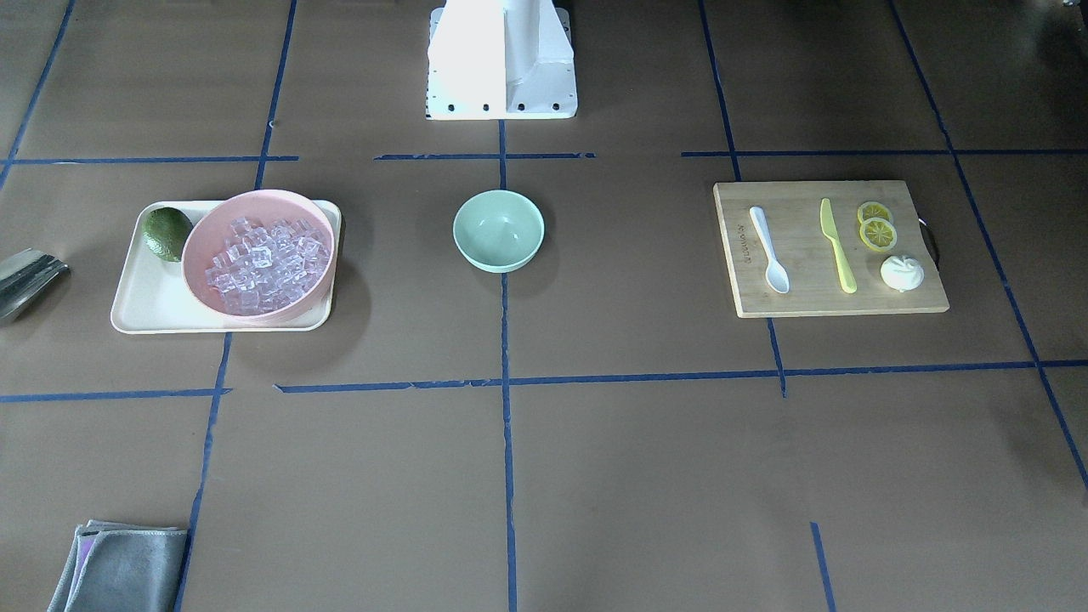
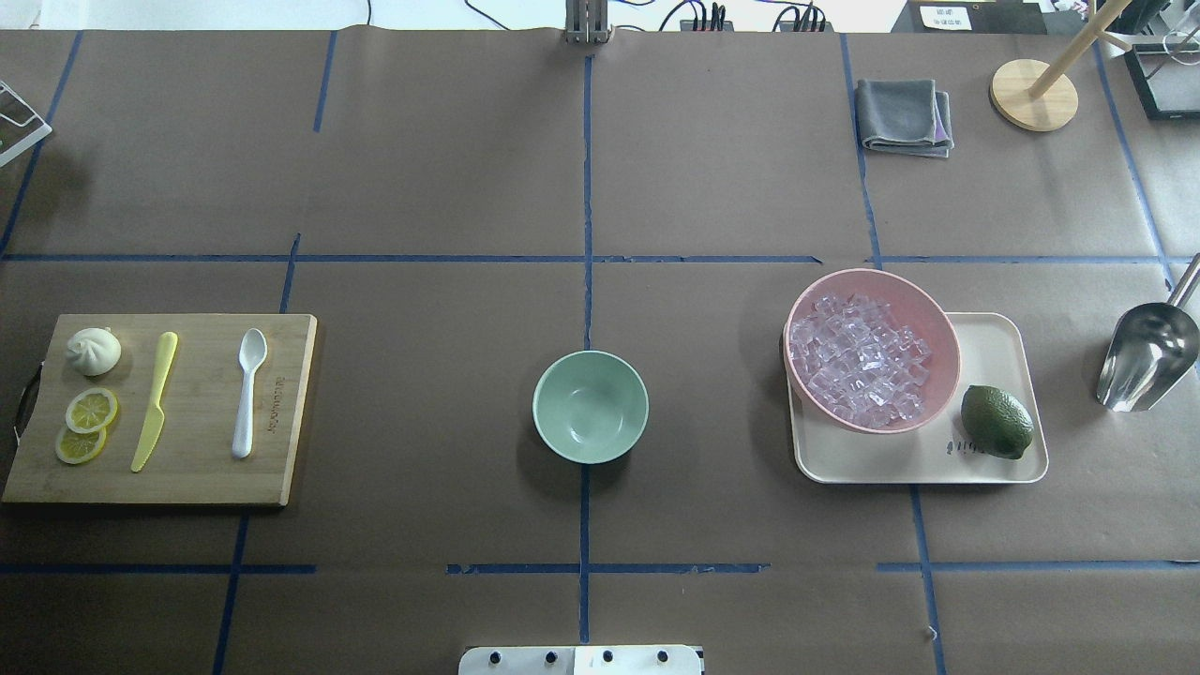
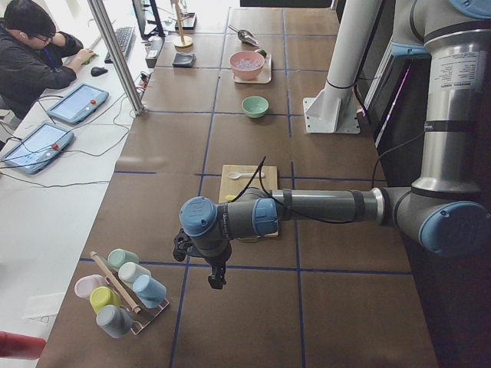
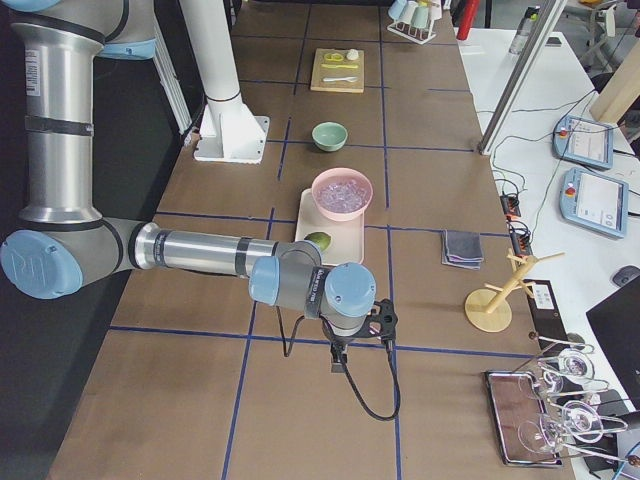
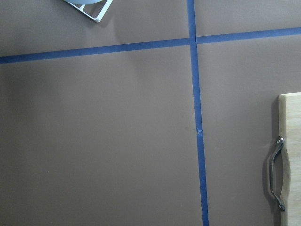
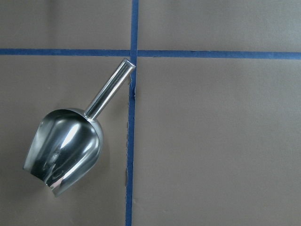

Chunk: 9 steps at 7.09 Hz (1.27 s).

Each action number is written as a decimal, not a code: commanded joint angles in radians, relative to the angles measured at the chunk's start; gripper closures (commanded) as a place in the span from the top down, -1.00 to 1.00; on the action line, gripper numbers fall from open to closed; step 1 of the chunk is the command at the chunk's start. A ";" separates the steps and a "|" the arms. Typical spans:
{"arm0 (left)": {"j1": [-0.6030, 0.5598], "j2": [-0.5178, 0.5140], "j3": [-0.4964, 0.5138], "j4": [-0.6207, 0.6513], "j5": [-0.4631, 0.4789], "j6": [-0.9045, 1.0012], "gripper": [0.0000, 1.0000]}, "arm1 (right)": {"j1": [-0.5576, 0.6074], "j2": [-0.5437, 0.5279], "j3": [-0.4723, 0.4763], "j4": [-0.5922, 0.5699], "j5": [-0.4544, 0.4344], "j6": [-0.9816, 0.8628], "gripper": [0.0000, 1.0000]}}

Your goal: Put spoon and ice into bowl

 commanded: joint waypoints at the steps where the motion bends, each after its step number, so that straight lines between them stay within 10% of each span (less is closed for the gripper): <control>1: 0.000 0.000 0.000 0.000 0.000 0.000 1.00 | 0.000 0.004 0.004 0.000 -0.001 0.002 1.00; 9: 0.000 -0.001 -0.008 -0.002 -0.090 -0.006 1.00 | 0.000 0.013 0.007 0.000 0.002 0.003 1.00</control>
